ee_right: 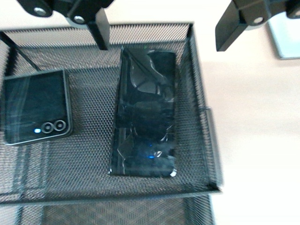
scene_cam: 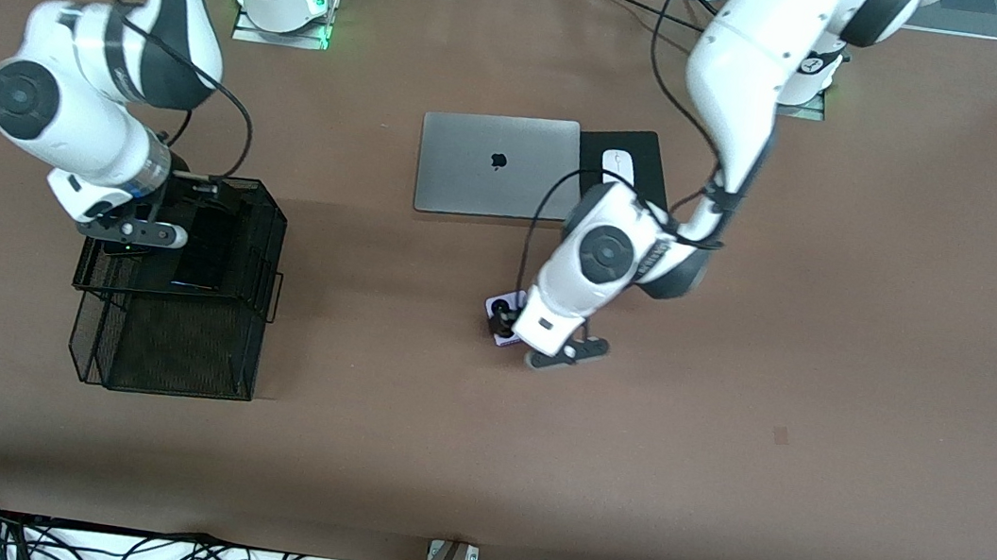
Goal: Place phones with both arms
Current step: 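Drop the bar phone in the basket while the left gripper sets down the white phone, then grasp the white phone with the right gripper while the left gripper withdraws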
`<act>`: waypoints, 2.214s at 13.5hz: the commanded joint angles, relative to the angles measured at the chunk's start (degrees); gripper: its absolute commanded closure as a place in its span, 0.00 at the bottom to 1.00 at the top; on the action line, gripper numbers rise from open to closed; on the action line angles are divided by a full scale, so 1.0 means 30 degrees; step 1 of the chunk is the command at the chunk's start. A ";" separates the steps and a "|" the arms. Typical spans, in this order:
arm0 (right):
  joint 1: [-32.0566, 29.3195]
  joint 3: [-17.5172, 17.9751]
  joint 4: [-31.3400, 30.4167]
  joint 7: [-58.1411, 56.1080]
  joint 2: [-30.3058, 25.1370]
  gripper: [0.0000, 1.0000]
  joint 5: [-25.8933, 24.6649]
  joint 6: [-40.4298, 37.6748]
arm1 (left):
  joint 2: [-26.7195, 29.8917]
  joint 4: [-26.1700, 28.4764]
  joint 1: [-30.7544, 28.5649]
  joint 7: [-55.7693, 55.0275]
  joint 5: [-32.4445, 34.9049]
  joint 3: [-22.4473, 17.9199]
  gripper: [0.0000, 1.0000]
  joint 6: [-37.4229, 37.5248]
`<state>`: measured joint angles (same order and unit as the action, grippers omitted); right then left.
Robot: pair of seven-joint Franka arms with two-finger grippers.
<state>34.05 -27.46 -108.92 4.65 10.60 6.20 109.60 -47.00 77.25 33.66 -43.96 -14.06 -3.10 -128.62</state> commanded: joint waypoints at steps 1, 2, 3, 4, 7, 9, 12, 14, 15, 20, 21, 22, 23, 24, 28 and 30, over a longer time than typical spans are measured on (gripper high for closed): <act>0.0104 0.0508 0.2785 0.2159 0.0302 0.00 0.0132 -0.2602 | 0.2856 0.0413 -0.2451 0.2922 0.2218 -0.0022 0.00 0.4130; 0.0106 0.1440 0.3315 0.3505 0.0507 0.00 0.0073 -0.2695 | 0.3560 0.0413 -0.3506 0.4357 0.2517 -0.0022 0.00 0.5274; 0.0106 0.2261 0.3726 0.4737 0.0741 0.00 0.0043 -0.2580 | 0.4031 0.0384 -0.4647 0.6343 0.2549 -0.0022 0.00 0.6388; 0.0135 0.3140 0.4339 0.6112 0.1265 0.00 0.0014 -0.2463 | 0.4470 0.0383 -0.5442 0.8422 0.2578 -0.0051 0.00 0.7385; 0.0164 0.5689 0.7876 1.0827 0.4277 0.00 0.0072 -0.2462 | 0.6313 0.0557 -0.7145 1.1948 0.5058 -0.0257 0.00 0.9642; 0.0339 0.7331 1.0543 1.3760 0.6649 0.00 0.0043 -0.2143 | 0.7836 0.0559 -0.7354 1.1960 0.5185 -0.0285 0.00 1.2101; 0.1740 0.7836 1.3538 1.5734 0.9729 0.00 -0.0394 0.0049 | 1.0325 0.1286 -0.8520 1.3385 0.5332 -0.0257 0.00 1.2899; 0.2942 0.7836 1.4070 1.6113 1.1283 0.00 -0.0950 0.1835 | 1.2201 0.2575 -0.9227 1.4828 0.5303 -0.0111 0.00 1.2874; 0.3296 0.7836 1.4130 1.7015 1.2015 0.00 -0.1417 0.2889 | 1.2905 0.3132 -0.9403 1.4859 0.5129 -0.0110 0.00 1.2845; 0.4264 0.7836 1.4130 1.8751 1.4450 0.00 -0.2623 0.6233 | 1.5722 0.6587 -1.0019 1.4595 0.3809 -0.0374 0.00 0.9448; 0.4440 0.7836 1.4130 1.8869 1.4831 0.00 -0.2652 0.6848 | 1.6508 0.7406 -1.0107 1.4799 0.3867 -0.0316 0.00 0.9417; 0.4558 0.7836 1.4130 1.8754 1.5154 0.00 -0.2798 0.7435 | 1.7415 0.8082 -1.0253 1.4772 0.3925 -0.0170 0.00 0.9533; 0.4559 0.7836 1.4130 1.8492 1.5302 0.00 -0.3379 0.7846 | 1.7859 0.8755 -1.0399 1.4772 0.3926 -0.0140 0.00 0.9650; 0.4472 0.7865 1.4130 1.8054 1.5333 0.00 -0.3733 0.7938 | 1.7835 0.8762 -1.0662 1.4801 0.3955 -0.0139 0.00 0.9738; 0.4120 0.8625 1.4944 1.4662 1.5332 0.00 -0.3736 0.7880 | 1.7687 0.8586 -1.0869 1.4802 0.5654 0.0822 0.00 1.0088; 0.4061 0.8627 1.5243 1.1534 1.5363 0.00 -0.3765 0.7967 | 1.7629 0.8354 -1.0870 1.4684 0.5655 0.0915 0.00 1.0266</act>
<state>47.27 -2.93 -65.70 46.64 55.89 -4.24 133.84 4.88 101.91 1.72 -0.18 1.35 -1.63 -98.19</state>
